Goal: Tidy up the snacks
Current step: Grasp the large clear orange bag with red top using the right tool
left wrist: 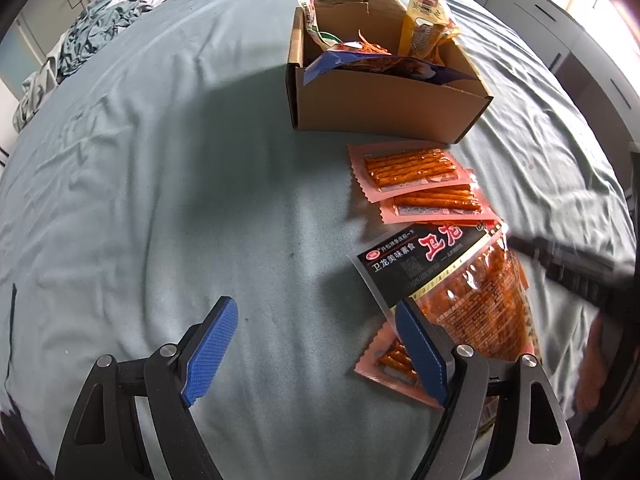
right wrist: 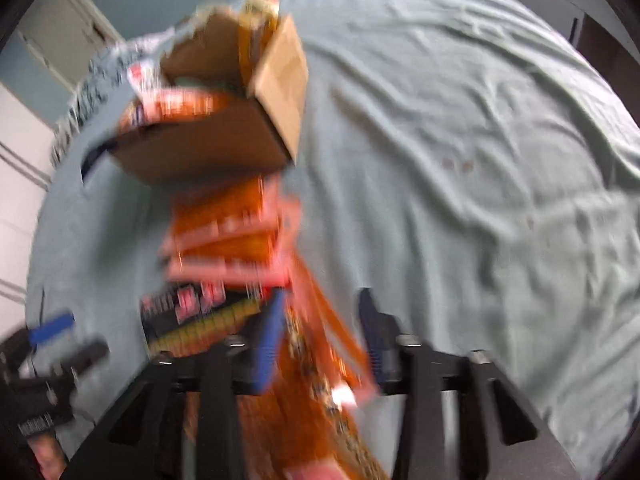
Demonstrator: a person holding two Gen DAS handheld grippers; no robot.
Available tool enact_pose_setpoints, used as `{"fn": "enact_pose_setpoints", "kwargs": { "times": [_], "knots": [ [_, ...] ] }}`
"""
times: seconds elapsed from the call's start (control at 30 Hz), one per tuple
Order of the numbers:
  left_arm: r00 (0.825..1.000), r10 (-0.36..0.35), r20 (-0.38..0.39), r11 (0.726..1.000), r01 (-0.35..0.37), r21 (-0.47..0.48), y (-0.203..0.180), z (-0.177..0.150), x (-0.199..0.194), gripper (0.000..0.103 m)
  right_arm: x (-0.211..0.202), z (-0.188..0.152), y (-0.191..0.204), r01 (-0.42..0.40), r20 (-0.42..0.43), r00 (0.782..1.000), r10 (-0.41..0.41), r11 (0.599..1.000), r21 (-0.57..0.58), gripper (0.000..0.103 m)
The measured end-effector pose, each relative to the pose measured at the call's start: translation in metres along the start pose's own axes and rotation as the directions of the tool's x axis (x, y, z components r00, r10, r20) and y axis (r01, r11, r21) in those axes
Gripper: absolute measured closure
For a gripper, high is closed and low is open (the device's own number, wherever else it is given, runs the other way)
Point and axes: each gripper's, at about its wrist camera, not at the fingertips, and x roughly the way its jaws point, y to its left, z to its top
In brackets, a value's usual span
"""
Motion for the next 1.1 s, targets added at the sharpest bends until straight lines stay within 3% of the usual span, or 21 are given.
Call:
{"fn": "enact_pose_setpoints", "kwargs": {
  "times": [0.17, 0.33, 0.47, 0.53, 0.67, 0.83, 0.9, 1.0, 1.03, 1.1],
  "knots": [
    [1.000, -0.009, 0.008, 1.000, 0.009, 0.007, -0.002, -0.001, -0.004, 0.021, -0.005, -0.026, 0.006, -0.011, -0.038, 0.999, 0.010, 0.999, -0.031, 0.026],
    [1.000, -0.016, 0.023, 1.000, 0.015, 0.007, -0.001, -0.002, -0.011, 0.021, 0.008, -0.048, 0.026, -0.005, -0.128, 0.992, -0.013, 0.989, -0.147, 0.015],
    [0.999, -0.013, 0.031, 1.000, 0.012, 0.008, 0.000, -0.005, -0.013, 0.021, 0.019, -0.066, 0.057, 0.085, -0.102, 0.987, -0.121, 0.950, -0.301, 0.000],
    [1.000, -0.005, 0.029, 1.000, 0.005, 0.011, 0.000, -0.006, -0.013, 0.021, 0.026, -0.070, 0.068, 0.108, -0.086, 0.986, -0.146, 0.932, -0.346, 0.000],
    [0.999, 0.015, 0.040, 1.000, -0.015, 0.007, 0.001, -0.009, -0.014, 0.021, 0.031, -0.067, 0.062, 0.043, -0.071, 0.995, -0.064, 0.961, -0.275, 0.000],
    [0.998, 0.035, 0.061, 0.999, -0.035, -0.005, 0.004, -0.013, -0.018, 0.021, 0.033, -0.074, 0.069, 0.046, -0.073, 0.995, -0.074, 0.943, -0.328, 0.000],
    [0.997, 0.046, 0.065, 0.999, -0.046, -0.005, 0.005, -0.014, -0.017, 0.021, 0.031, -0.079, 0.074, 0.039, -0.073, 0.995, -0.068, 0.937, -0.348, 0.005],
    [0.995, 0.069, 0.077, 0.998, -0.069, 0.000, 0.004, -0.016, -0.017, 0.021, 0.021, -0.084, 0.079, 0.004, -0.069, 0.997, -0.030, 0.936, -0.352, 0.029],
    [0.994, 0.077, 0.084, 0.997, -0.077, 0.003, 0.004, -0.016, -0.018, 0.021, 0.017, -0.085, 0.076, -0.026, -0.073, 0.997, 0.001, 0.940, -0.339, 0.042],
    [0.991, 0.087, 0.100, 0.996, -0.089, 0.011, 0.003, -0.016, -0.020, 0.021, 0.007, -0.086, 0.072, -0.074, -0.074, 0.996, 0.053, 0.947, -0.313, 0.052]
  ]
}}
